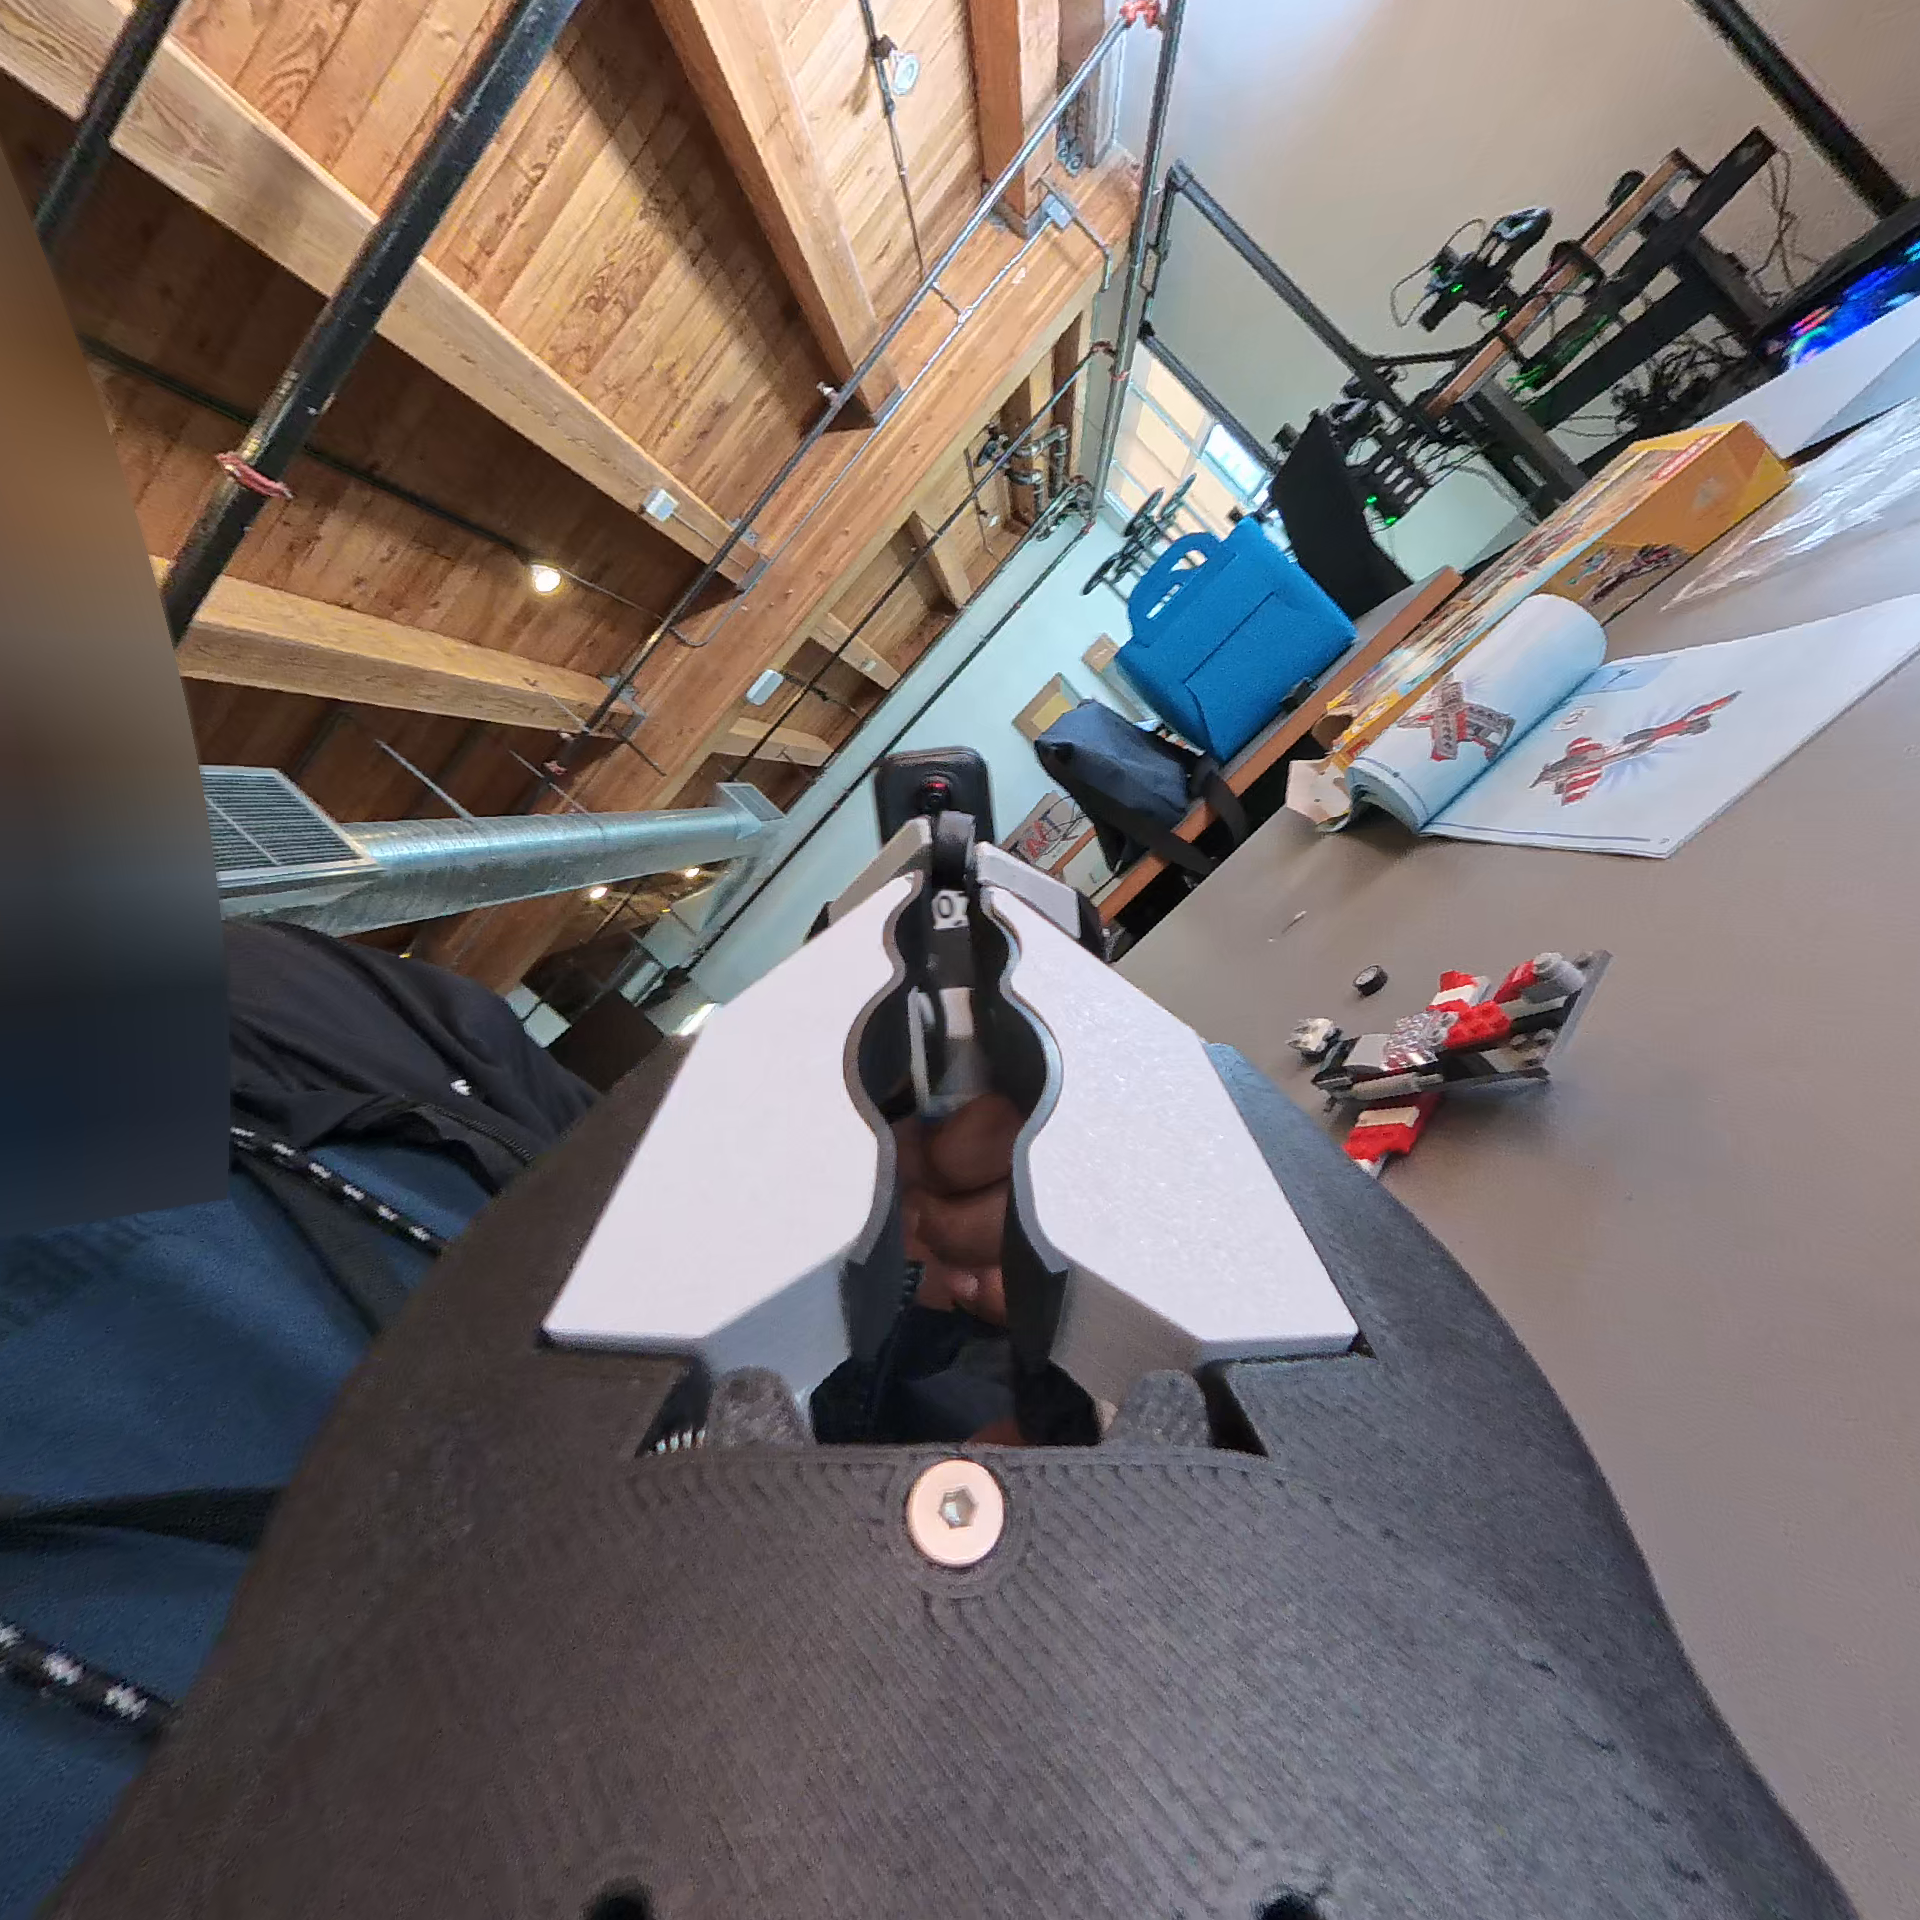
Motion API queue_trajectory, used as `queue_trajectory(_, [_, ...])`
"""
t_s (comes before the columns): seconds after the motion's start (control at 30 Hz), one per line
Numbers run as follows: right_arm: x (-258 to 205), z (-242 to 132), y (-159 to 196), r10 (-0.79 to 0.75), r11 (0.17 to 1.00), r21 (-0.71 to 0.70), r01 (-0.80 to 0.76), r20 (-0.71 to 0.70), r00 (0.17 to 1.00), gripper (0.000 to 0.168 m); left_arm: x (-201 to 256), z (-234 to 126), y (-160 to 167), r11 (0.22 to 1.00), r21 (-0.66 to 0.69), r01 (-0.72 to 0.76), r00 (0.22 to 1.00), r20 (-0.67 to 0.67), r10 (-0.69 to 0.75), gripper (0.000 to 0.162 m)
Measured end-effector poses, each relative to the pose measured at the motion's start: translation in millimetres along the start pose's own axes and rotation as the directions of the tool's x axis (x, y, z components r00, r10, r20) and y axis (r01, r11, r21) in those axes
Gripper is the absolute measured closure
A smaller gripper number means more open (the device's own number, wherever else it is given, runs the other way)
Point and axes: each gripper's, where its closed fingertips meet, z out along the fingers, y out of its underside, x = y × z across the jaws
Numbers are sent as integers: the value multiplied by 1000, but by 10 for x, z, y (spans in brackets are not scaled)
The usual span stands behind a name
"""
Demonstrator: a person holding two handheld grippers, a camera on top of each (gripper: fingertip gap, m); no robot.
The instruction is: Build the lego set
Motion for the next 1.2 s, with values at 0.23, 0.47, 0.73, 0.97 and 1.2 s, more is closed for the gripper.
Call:
queue_trajectory(0.23, [38,-50,-74,27,999,30,-26,-13,1000,148,-36,-26,-26,997,25,77,997,-9,-77,158])
queue_trajectory(0.47, [51,-46,-66,38,998,43,-38,-7,999,162,-32,0,57,996,-20,83,996,-11,-83,157])
queue_trajectory(0.73, [75,-48,-55,62,997,50,-61,-5,998,163,-45,-13,55,980,-17,199,979,-46,-200,156])
queue_trajectory(0.97, [61,-38,-30,64,997,37,-64,8,998,163,-35,-41,32,966,11,259,962,-98,-257,158])
queue_trajectory(1.2, [75,-33,-27,123,991,55,-125,38,992,163,-49,-51,25,943,19,332,937,-124,-328,158])
